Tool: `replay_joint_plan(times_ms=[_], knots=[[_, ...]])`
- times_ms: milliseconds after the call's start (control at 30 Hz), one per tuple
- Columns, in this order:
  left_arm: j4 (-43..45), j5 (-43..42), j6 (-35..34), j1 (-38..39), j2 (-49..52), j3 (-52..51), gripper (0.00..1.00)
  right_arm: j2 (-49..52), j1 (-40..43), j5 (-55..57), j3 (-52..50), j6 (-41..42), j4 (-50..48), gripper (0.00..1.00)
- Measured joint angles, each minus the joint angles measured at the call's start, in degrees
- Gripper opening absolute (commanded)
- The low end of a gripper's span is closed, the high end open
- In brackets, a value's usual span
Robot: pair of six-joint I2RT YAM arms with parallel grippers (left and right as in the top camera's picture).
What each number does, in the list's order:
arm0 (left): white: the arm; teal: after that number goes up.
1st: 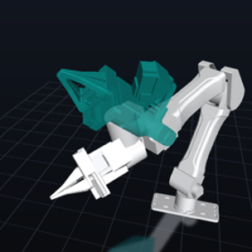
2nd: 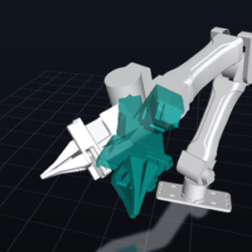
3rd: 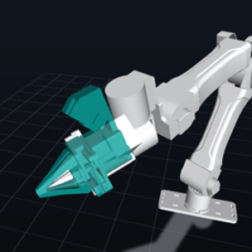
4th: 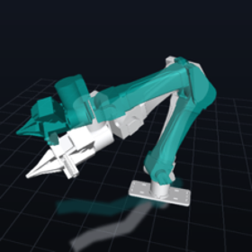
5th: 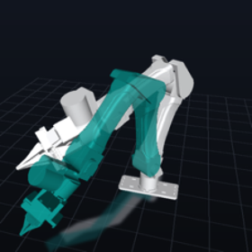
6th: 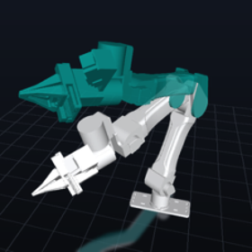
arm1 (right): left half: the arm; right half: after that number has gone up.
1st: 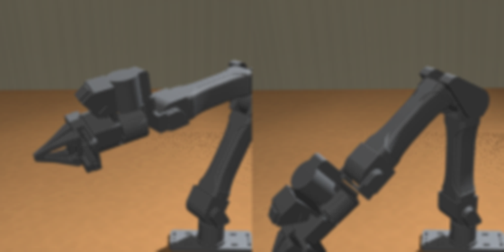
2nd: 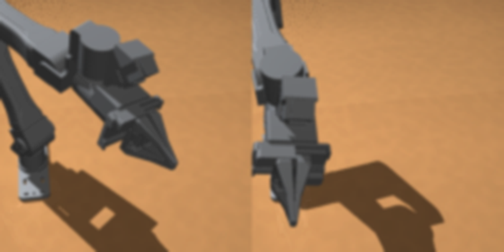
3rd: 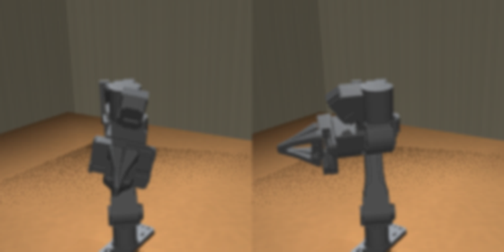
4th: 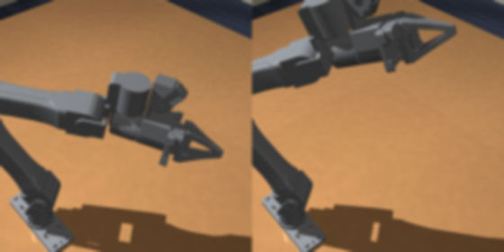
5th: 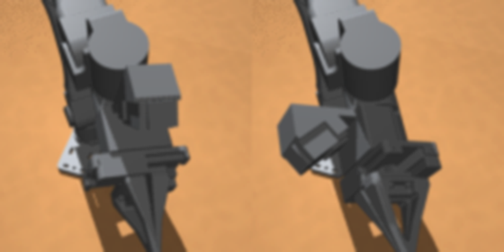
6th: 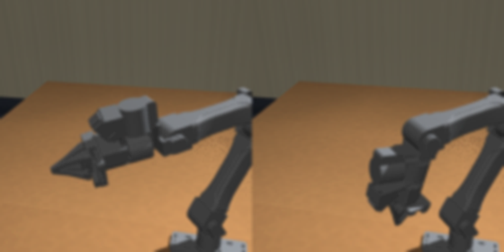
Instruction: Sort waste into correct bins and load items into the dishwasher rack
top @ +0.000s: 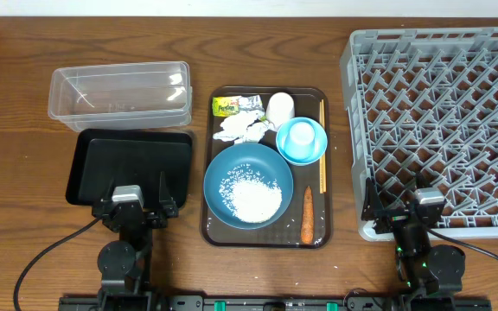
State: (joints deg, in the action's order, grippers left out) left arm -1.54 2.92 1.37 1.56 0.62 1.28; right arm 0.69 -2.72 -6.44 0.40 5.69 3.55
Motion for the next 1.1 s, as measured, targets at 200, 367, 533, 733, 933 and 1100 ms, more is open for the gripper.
replay_joint_plan(times_ms=[200,367,533,733,933,1100], knots=[[0.0,0.0,0.0,0.0,0.0,0.0,0.99,0.0,0.0,0.0,0.0,0.0,0.0,0.99],[0.2,-3.1,-2.2,0.0,0.0,0.0,0.99,0.0,0.0,0.0,0.0,0.0,0.0,0.99],[1.2,-20.1,-15.3,-0.1,0.0,0.0,0.99,0.0,0.0,0.0,0.0,0.0,0.0,0.99],[6.2,-37.9,-28.5,-0.1,0.0,-0.5,0.99,0.0,0.0,0.0,0.0,0.0,0.0,0.99],[5.4,-46.1,-32.8,-0.1,1.4,3.1,0.99,0.0,0.0,0.0,0.0,0.0,0.0,0.99],[-8.9,-47.2,-30.1,-0.1,11.7,15.5,0.99,0.0,0.0,0.0,0.0,0.0,0.0,0.99]])
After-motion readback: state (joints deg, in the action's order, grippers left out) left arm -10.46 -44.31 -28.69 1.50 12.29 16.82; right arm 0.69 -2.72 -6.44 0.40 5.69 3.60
